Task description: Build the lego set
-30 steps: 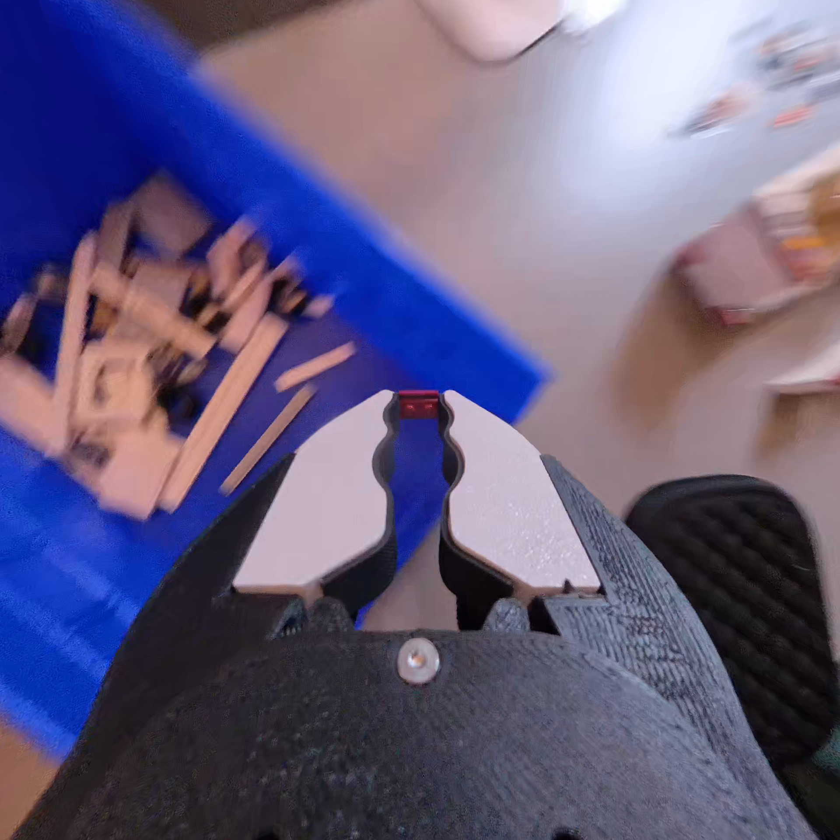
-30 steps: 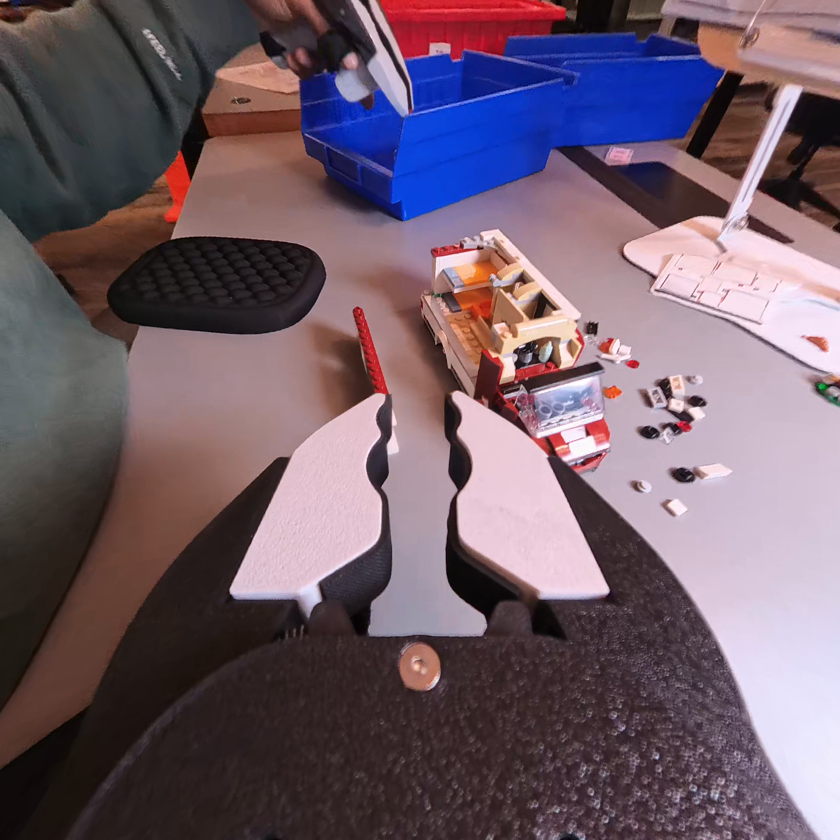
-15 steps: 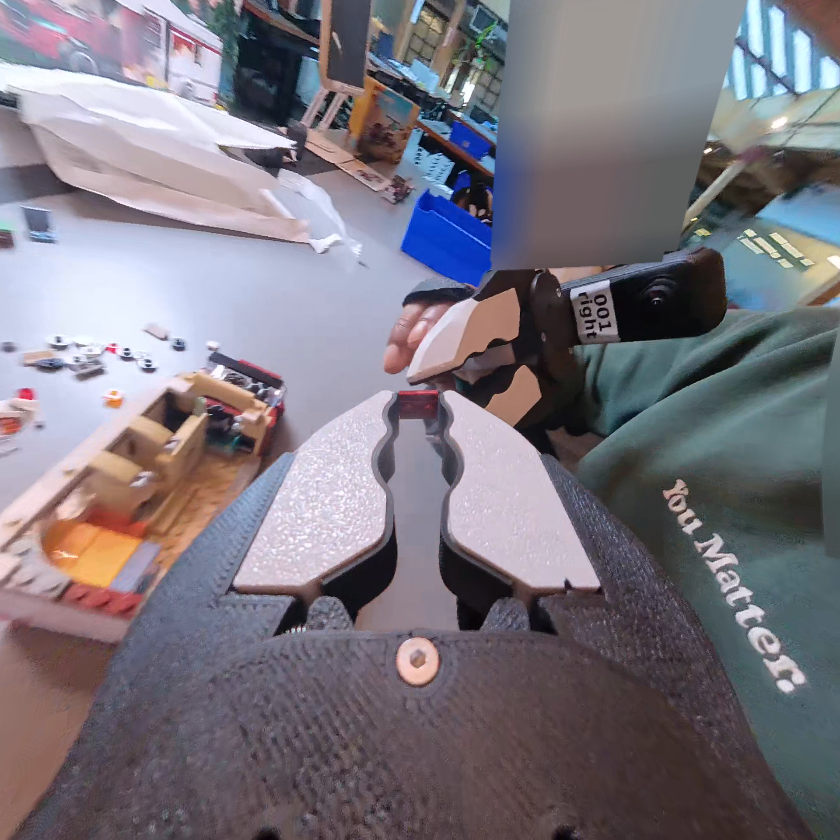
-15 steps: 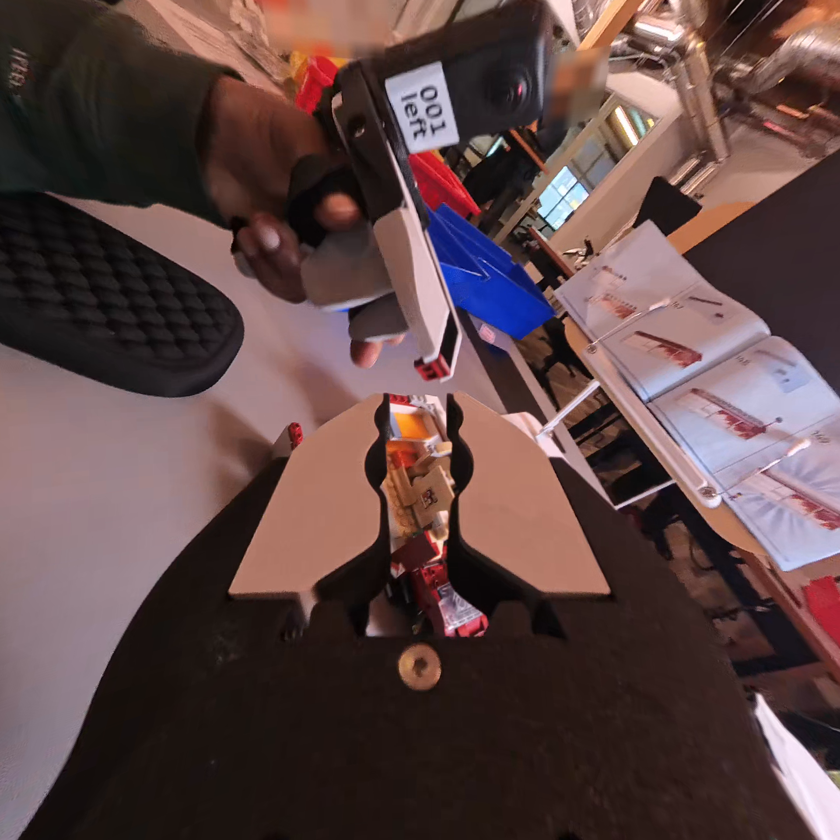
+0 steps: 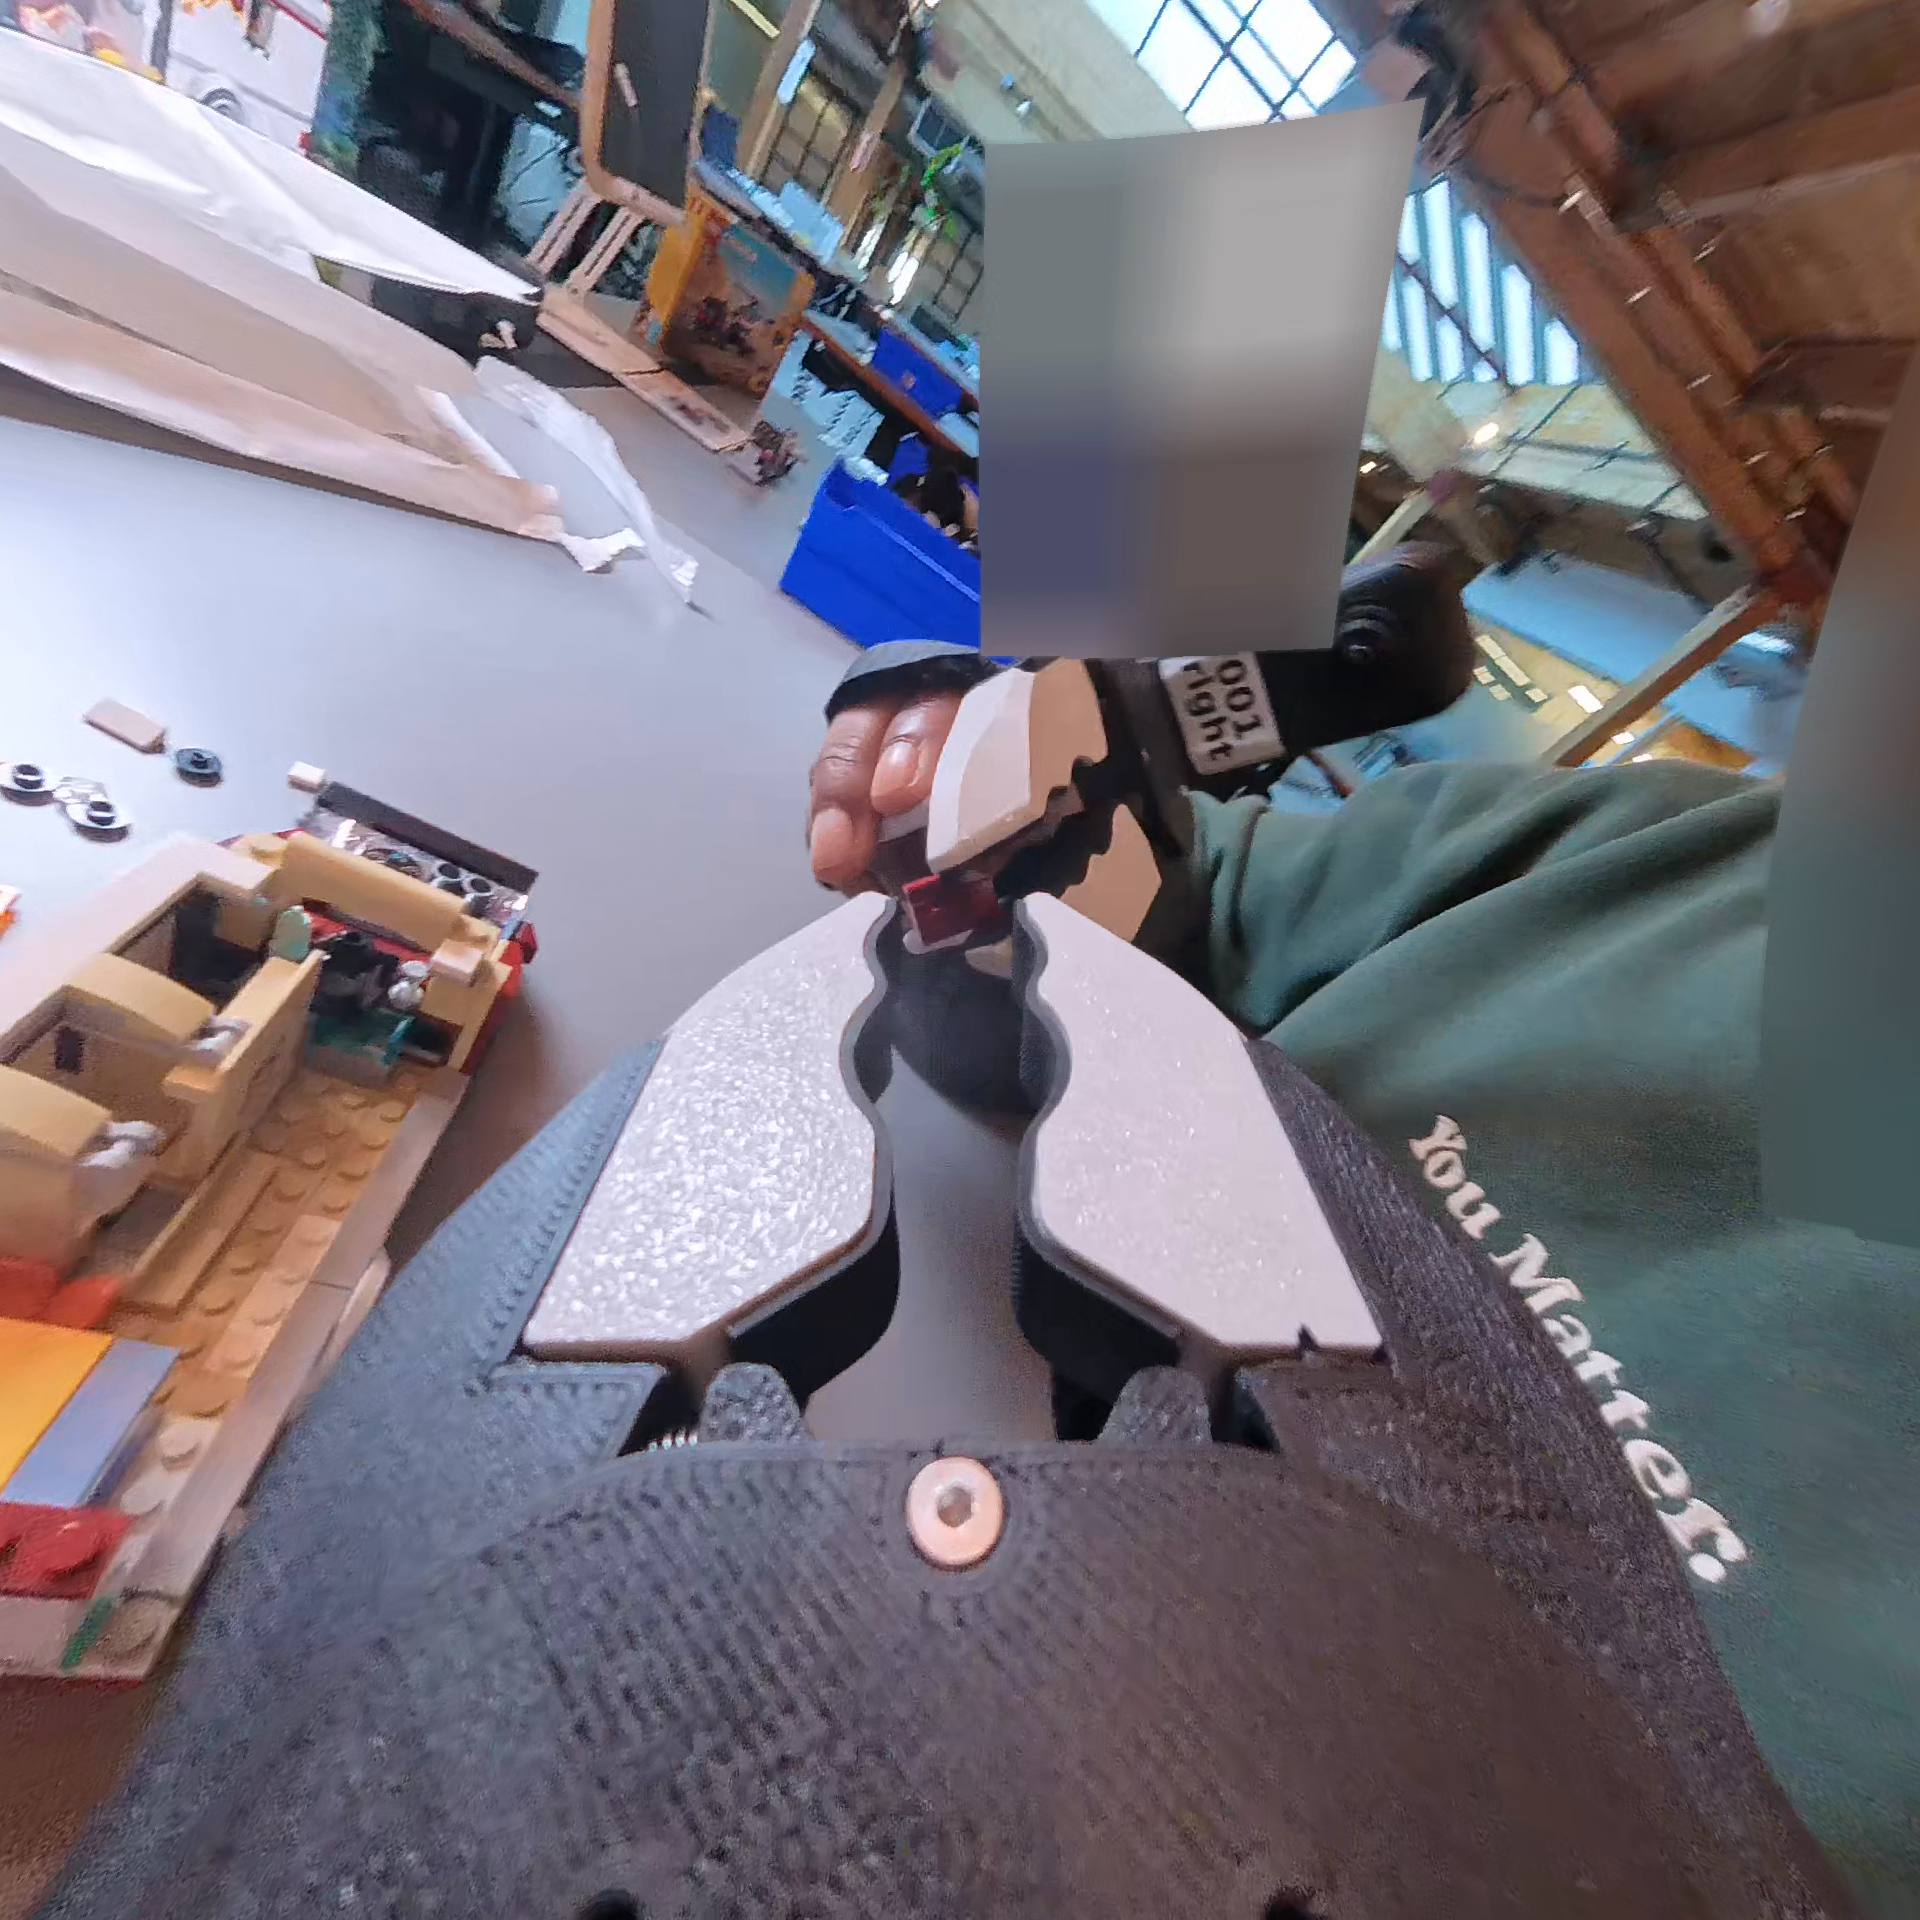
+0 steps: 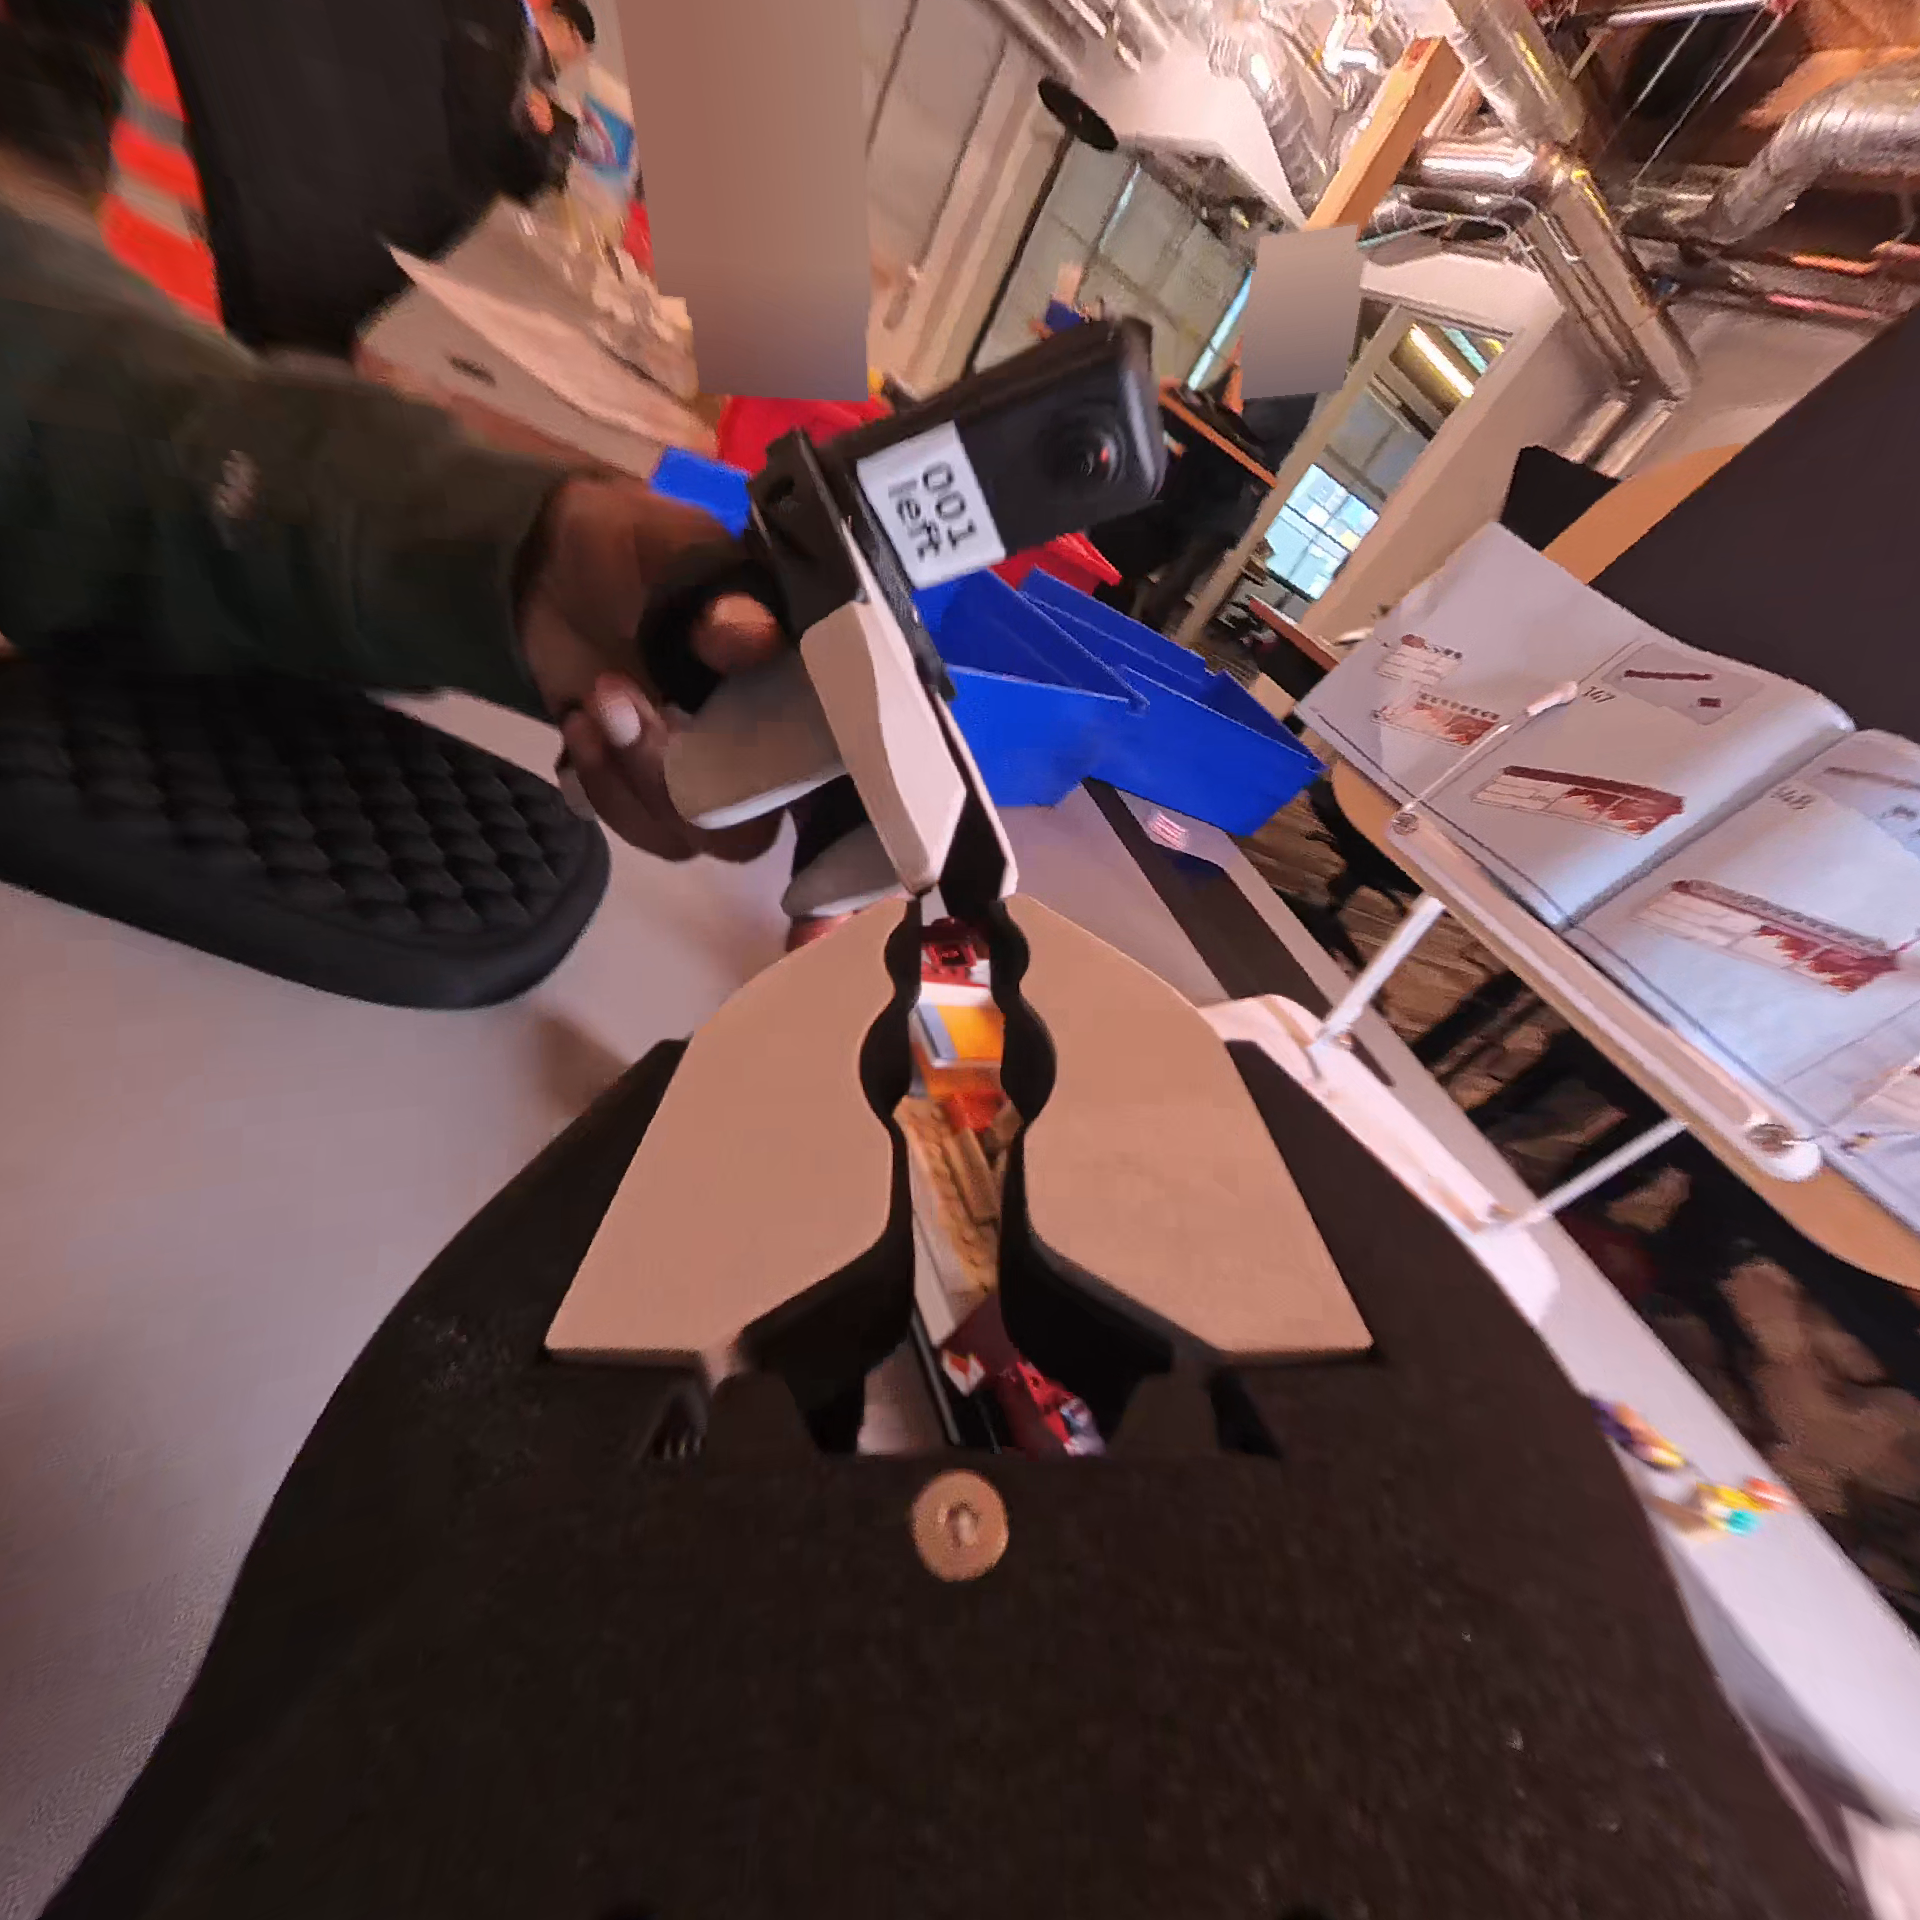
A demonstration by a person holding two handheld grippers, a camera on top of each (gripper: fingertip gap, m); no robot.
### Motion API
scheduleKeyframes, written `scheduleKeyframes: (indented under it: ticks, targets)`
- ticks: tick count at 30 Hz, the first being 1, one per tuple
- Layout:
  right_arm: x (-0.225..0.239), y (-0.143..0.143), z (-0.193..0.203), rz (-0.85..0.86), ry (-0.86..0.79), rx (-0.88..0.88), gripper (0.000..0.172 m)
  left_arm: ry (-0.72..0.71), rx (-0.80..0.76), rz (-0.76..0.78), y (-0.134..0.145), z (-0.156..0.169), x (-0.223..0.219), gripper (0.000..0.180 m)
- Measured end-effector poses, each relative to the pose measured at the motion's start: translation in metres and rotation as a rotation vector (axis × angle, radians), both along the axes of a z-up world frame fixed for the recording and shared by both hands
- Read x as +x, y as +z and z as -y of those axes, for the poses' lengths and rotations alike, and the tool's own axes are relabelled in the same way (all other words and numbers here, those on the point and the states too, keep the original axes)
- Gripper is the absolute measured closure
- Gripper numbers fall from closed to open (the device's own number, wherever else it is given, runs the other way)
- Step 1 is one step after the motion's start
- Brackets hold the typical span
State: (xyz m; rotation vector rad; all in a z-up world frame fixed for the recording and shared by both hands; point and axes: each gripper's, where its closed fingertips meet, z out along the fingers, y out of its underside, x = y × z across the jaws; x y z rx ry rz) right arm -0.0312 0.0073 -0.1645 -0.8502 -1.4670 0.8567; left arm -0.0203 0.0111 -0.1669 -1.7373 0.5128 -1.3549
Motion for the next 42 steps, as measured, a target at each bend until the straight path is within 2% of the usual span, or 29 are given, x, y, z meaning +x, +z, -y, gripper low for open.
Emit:
scheduleKeyframes:
  ticks: [6,13,21,34,38,40,42]
  targets:
    - [0.008,0.017,0.009,-0.076,0.177,-0.249,0.16,-0.107,-0.07,0.241,0.007,0.007,-0.002,0.155]
    - [0.005,0.014,0.023,-0.065,0.264,-0.275,0.161,-0.229,-0.117,0.375,0.013,0.021,0.006,0.168]
    - [0.003,0.003,0.015,-0.039,0.244,-0.274,0.16,-0.178,-0.151,0.356,0.002,0.014,0.003,0.171]
    - [0.0,-0.011,0.0,0.01,0.179,-0.293,0.161,-0.062,-0.105,0.303,-0.006,0.003,-0.006,0.175]
    - [0.0,-0.006,-0.009,-0.03,0.142,-0.329,0.161,0.015,-0.075,0.307,-0.008,-0.007,-0.014,0.173]
    - [0.001,-0.002,-0.017,-0.064,0.106,-0.336,0.161,0.059,-0.076,0.329,-0.008,-0.013,-0.021,0.166]
    - [0.001,-0.001,-0.021,-0.08,0.069,-0.302,0.161,0.048,-0.087,0.379,-0.003,-0.012,-0.022,0.164]
